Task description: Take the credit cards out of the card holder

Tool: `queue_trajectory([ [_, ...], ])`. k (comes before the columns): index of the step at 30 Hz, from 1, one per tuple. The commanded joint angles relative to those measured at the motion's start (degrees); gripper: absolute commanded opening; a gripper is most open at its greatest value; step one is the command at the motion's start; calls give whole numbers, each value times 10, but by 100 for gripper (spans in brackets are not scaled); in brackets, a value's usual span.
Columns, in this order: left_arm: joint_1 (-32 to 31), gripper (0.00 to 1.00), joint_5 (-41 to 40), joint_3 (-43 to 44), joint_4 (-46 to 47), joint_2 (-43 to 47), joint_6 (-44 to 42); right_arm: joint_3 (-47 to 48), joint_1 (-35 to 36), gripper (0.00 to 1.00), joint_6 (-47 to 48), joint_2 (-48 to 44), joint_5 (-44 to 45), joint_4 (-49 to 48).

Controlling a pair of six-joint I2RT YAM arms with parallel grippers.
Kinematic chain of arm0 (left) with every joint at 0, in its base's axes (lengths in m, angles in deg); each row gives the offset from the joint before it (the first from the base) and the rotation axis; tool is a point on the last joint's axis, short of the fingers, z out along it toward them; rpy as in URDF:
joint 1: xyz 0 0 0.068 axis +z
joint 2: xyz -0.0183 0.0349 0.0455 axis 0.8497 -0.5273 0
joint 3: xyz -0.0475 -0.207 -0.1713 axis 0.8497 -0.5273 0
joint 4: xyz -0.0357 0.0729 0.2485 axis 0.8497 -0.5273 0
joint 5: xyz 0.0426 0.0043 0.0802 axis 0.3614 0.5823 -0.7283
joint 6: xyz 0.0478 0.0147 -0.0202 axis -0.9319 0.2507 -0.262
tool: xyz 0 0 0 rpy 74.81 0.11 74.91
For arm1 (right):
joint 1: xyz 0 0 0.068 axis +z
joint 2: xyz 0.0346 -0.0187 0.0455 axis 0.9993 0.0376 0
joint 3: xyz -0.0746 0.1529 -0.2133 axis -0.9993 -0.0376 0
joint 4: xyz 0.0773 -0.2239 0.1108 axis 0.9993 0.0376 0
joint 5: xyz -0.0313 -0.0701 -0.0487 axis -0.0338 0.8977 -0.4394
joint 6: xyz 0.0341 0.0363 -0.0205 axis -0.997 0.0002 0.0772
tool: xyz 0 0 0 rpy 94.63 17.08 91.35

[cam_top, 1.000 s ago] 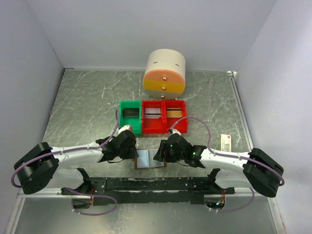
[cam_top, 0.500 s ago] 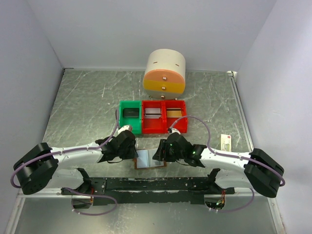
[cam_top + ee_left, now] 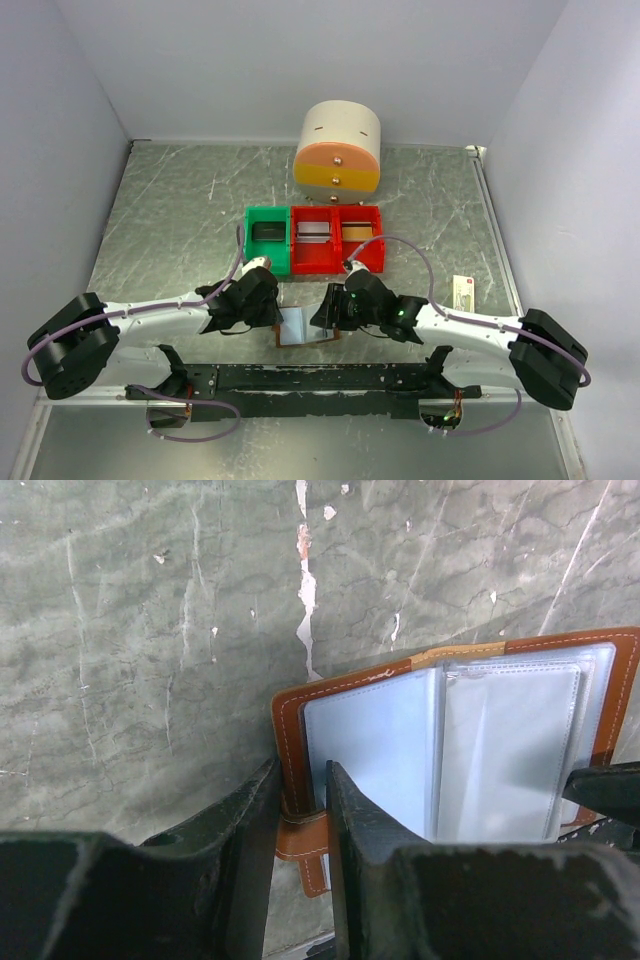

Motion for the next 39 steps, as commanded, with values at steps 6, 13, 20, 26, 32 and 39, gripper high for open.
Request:
queue_trajectory([
  [6, -2, 35, 23, -1, 1, 3, -4, 17, 2, 46, -3, -23, -7, -18],
  [13, -2, 34, 24, 5, -2, 0, -7, 13, 2, 46, -3, -23, -20, -39],
  [20, -2, 34, 26, 10, -3, -3, -8, 2, 2, 46, -10, -19, -55, -103],
  [26, -3, 34, 23, 14, -7, 1, -7, 10, 2, 46, -10, 27, -84, -148],
  [32, -4, 34, 18, 14, -14, 9, -7, 18, 2, 46, -12, 73, -104, -188],
  [39, -5, 34, 17, 12, -21, 14, -6, 33, 4, 46, 8, 25, -16, -60],
])
